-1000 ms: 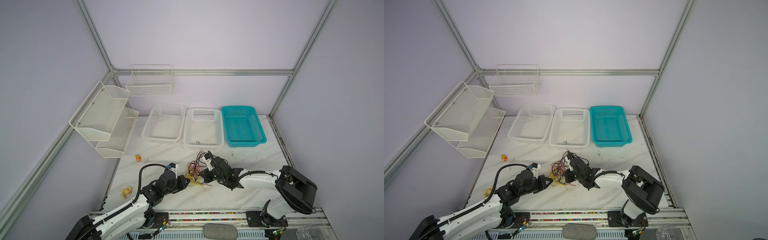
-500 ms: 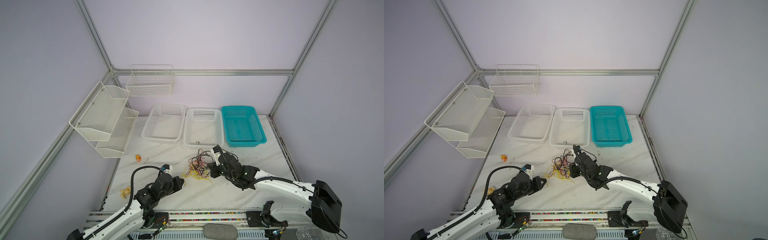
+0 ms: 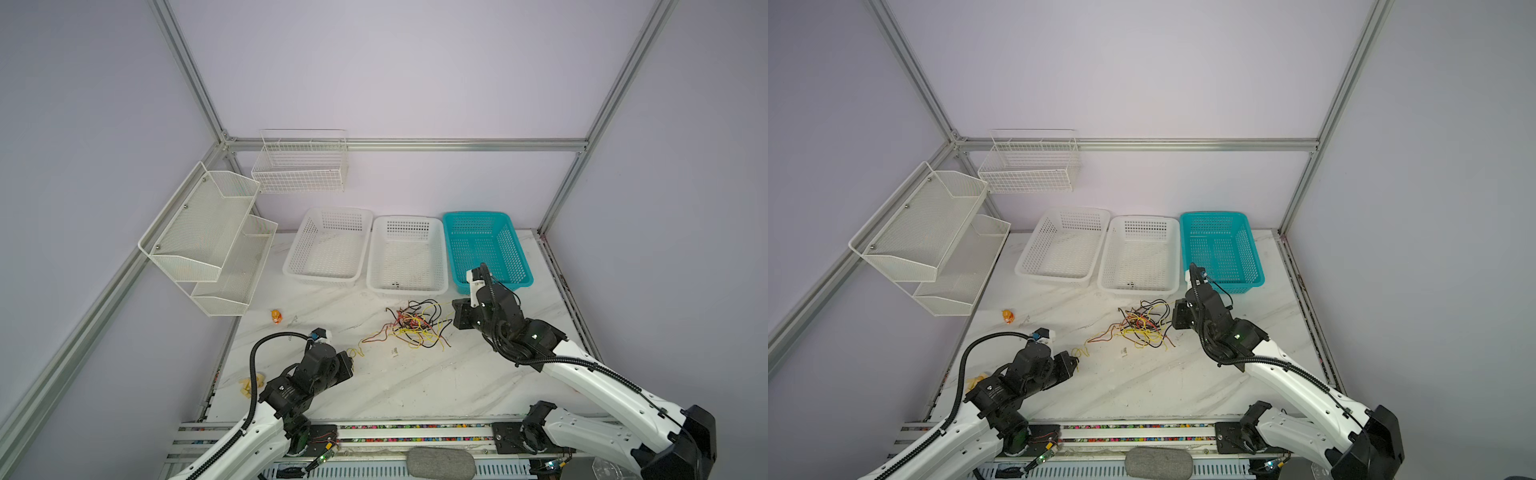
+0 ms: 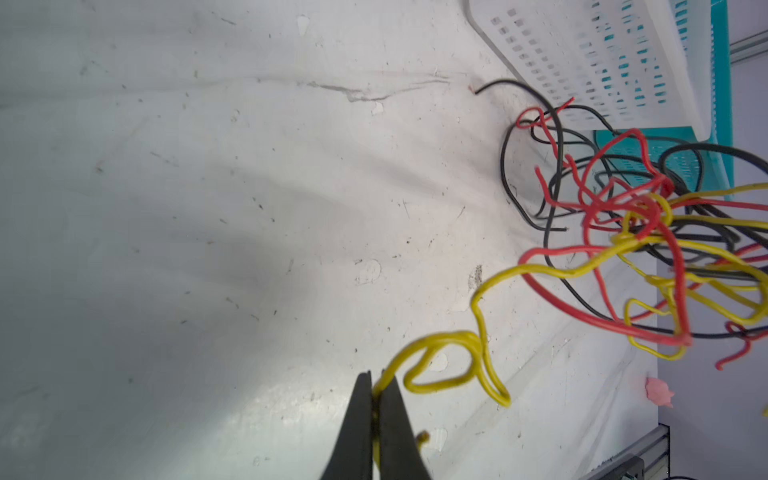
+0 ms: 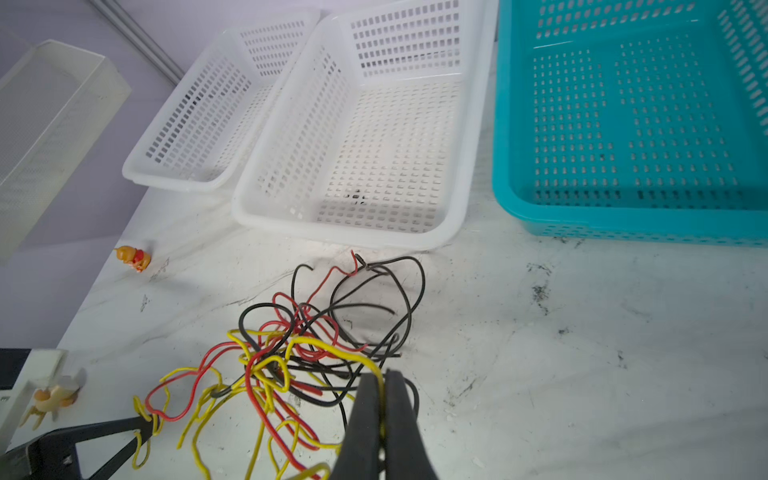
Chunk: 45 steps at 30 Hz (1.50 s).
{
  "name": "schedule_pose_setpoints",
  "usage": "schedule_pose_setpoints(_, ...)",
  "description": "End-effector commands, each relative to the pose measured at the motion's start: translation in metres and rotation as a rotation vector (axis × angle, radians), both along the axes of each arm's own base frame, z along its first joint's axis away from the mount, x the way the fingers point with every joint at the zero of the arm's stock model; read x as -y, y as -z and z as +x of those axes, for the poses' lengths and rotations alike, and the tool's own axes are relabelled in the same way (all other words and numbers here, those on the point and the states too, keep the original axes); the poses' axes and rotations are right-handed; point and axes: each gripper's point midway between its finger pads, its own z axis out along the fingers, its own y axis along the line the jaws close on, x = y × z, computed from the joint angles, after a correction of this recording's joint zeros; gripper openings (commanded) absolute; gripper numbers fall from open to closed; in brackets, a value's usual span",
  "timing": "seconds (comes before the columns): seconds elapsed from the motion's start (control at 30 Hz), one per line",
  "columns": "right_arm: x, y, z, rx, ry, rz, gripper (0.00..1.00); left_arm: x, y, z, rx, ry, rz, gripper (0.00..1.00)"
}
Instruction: Untangle the cables
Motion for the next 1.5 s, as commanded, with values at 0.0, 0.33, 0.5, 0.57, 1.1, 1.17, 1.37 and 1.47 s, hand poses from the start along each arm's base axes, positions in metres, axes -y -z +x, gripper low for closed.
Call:
schedule_pose_setpoints(0.0, 0.036, -0.018, 0.007, 0.038, 0.153, 0.002, 0.0, -0.025, -0.02, 0.003, 0.017, -0.068, 0.092, 0.0)
schedule_pose_setpoints(0.33, 0.034, 0.036, 0.0, -0.12, 0.121, -0.017, 0.0, -0.043, -0.085, 0.013, 0.185, -0.163, 0.076, 0.0)
schedule_pose_setpoints(0.5, 0.012, 0.083, -0.006, -0.246, 0.029, -0.004, 0.0, -0.043, -0.122, 0.02, 0.265, -0.111, 0.132, 0.0)
schedule_pose_setpoints(0.57, -0.003, 0.094, -0.009, -0.275, -0.039, 0.024, 0.0, -0.035, -0.131, 0.024, 0.281, -0.07, 0.13, 0.0)
schedule_pose_setpoints(1.1, -0.12, 0.051, -0.014, -0.064, -0.35, -0.015, 0.37, 0.023, -0.18, 0.044, 0.421, 0.169, -0.005, 0.0)
schedule_pose_setpoints(1.17, -0.131, 0.057, -0.015, -0.078, -0.375, 0.009, 0.38, 0.023, -0.179, 0.043, 0.424, 0.171, -0.006, 0.0)
schedule_pose_setpoints(1.37, -0.151, 0.096, -0.006, -0.163, -0.374, 0.02, 0.36, 0.022, -0.163, 0.038, 0.397, 0.172, -0.015, 0.0)
schedule_pose_setpoints(1.47, -0.16, 0.106, -0.003, -0.184, -0.38, 0.033, 0.35, 0.019, -0.149, 0.037, 0.373, 0.156, -0.009, 0.0)
